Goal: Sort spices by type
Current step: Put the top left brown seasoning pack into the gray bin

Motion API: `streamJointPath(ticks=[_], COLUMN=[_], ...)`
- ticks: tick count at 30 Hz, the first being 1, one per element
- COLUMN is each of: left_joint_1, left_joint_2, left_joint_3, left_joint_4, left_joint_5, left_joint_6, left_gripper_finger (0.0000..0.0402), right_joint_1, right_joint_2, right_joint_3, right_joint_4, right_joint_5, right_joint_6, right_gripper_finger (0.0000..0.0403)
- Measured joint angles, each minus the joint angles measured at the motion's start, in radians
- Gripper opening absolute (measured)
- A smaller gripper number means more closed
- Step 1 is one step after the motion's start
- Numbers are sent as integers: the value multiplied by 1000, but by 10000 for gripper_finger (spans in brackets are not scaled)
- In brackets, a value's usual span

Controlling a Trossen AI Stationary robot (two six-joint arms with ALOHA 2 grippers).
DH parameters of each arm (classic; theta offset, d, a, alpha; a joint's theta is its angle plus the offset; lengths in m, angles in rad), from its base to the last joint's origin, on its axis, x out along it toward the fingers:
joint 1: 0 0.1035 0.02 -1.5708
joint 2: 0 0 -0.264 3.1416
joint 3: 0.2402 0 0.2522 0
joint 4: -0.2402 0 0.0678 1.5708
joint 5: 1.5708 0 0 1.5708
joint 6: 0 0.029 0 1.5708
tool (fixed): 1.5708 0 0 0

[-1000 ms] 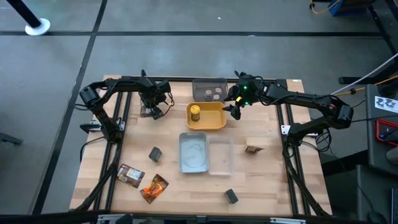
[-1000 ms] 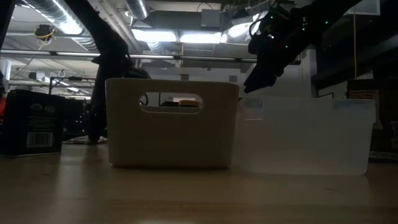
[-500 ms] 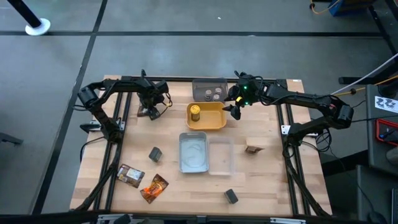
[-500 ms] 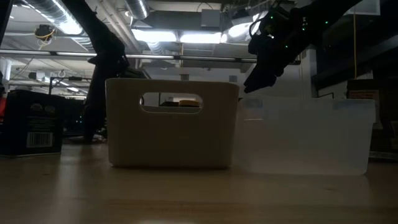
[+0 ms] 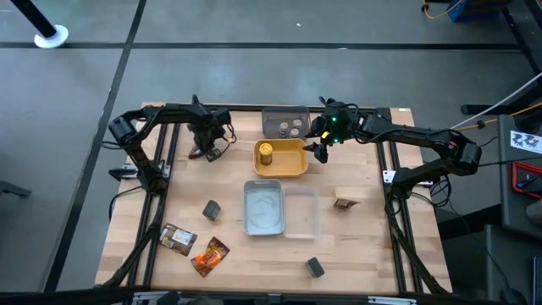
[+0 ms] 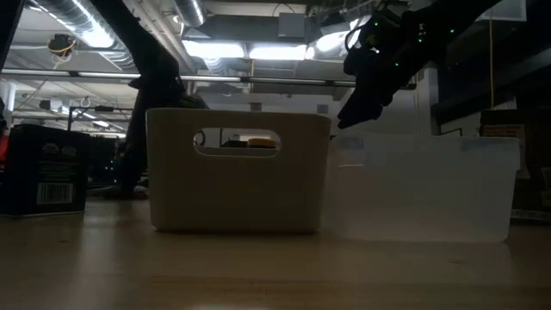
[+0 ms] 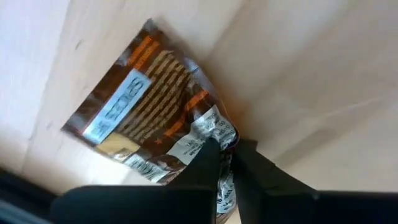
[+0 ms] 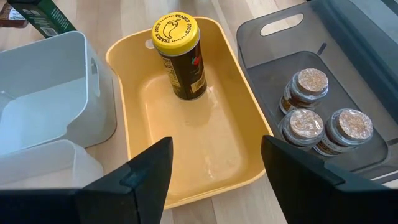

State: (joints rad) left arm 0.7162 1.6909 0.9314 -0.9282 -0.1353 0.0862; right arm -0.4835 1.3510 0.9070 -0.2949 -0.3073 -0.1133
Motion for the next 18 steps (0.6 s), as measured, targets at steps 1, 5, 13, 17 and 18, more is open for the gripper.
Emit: streamJointPath(ticks=[1,5,13,17,18], left_joint_1=[0,0,0,0,0], left_joint_2=[0,0,-1,-3,-3], left_joint_3=[18,81,196,249,261], left_joint_4=[-13,-48,-188,-260,-273], left_joint_5=[24,131,210,240,260], left_joint_6=[5,22,69,104,109], left_gripper_finger=[13,6,5,4,3], right_joint_1=[0,0,0,0,0], right_joint_2=[0,0,0,0,0], right_joint_3=[0,0,0,0,0], right_joint_4=[0,0,0,12,16], right_joint_5=[0,0,0,0,0], right_joint_6=[1,1,1,0,0], right_gripper_finger=[246,246,246,246,246])
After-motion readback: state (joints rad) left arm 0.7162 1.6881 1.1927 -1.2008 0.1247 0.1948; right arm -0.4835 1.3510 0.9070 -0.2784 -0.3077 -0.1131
